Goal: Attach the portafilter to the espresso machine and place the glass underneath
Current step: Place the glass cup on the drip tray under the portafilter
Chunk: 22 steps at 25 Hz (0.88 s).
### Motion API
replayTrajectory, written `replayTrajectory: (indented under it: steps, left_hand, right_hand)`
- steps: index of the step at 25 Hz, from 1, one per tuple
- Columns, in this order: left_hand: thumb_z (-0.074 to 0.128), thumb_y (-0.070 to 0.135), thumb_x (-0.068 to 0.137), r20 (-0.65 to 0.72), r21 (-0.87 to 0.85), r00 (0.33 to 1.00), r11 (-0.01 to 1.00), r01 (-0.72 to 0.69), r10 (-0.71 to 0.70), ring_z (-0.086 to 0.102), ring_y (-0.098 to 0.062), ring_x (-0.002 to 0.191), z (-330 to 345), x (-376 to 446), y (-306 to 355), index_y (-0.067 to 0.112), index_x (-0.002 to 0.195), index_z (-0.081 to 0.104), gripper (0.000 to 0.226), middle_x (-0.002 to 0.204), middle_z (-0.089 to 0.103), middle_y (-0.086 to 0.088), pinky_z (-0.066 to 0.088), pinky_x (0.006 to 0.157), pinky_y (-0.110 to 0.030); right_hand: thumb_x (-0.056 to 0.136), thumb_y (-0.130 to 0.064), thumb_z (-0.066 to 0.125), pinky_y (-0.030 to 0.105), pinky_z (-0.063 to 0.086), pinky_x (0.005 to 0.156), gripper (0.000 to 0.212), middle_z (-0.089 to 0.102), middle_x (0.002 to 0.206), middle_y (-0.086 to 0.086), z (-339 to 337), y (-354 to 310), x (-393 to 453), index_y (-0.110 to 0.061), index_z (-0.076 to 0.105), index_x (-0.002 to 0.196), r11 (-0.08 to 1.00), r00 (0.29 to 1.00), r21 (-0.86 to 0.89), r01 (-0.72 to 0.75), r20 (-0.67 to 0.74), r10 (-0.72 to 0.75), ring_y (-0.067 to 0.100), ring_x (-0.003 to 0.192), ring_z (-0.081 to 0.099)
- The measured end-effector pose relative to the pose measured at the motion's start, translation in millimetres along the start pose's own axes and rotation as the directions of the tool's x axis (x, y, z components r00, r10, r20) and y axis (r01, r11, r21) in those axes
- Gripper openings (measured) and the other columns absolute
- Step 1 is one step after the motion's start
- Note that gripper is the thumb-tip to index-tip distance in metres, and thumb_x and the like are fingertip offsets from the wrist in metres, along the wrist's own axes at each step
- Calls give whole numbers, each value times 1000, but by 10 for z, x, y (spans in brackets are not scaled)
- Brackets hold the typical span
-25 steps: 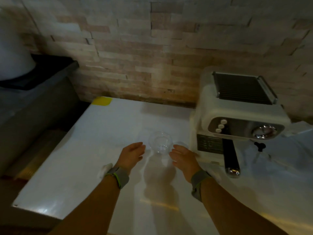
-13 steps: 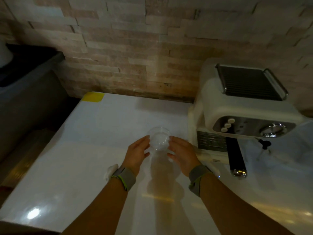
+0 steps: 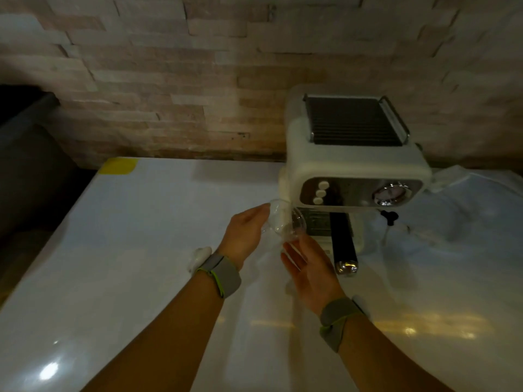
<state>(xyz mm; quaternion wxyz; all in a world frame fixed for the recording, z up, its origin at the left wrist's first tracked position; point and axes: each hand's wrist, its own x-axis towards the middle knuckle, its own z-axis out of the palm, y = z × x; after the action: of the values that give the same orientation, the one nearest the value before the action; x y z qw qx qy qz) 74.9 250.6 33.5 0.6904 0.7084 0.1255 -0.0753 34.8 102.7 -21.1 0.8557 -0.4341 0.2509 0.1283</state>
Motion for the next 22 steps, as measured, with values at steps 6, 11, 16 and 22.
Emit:
replayTrajectory:
  steps: [6, 11, 16, 22]
  left_hand:
    - [58, 35, 90, 50, 18, 998, 999, -30, 29, 60, 16, 74, 383, 40, 23, 46, 79, 68, 19, 83, 67, 28, 42, 62, -6]
    - [58, 30, 90, 57, 13, 997, 999, -44, 44, 65, -3, 89, 586, 149, 29, 39, 80, 71, 19, 90, 71, 16, 49, 80, -23]
    - [55, 13, 87, 65, -42, 997, 998, 36, -33, 65, -23, 90, 784, 215, -6, 20, 85, 71, 18, 91, 71, -5, 50, 87, -38]
    - [49, 5, 89, 74, -183, 993, 977, 109, -97, 53, -25, 70, 1030, 198, -2, 6, 81, 64, 18, 74, 59, -15, 45, 78, -40]
  right_hand:
    - [97, -34, 48, 49, 45, 103, 33, 69, 120, 11, -309, -180, -34, -17, 64, 121, 988, 999, 149, 39, -4, -38, 31, 115, 62]
    - [98, -29, 43, 45, 57, 88, 43, 68, 113, 15, -414, -448, 79, -8, 50, 135, 956, 999, 290, -28, 38, 18, 31, 103, 64]
    - [91, -36, 57, 32, 60, 69, 36, 74, 103, 6, -478, -742, 210, -16, 63, 121, 997, 996, -17, 78, 52, -77, 18, 89, 73]
    - [91, -27, 60, 42, 48, 102, 31, 70, 120, 10, -542, -890, 297, -16, 66, 119, 974, 980, -109, 201, 14, -201, 29, 115, 62]
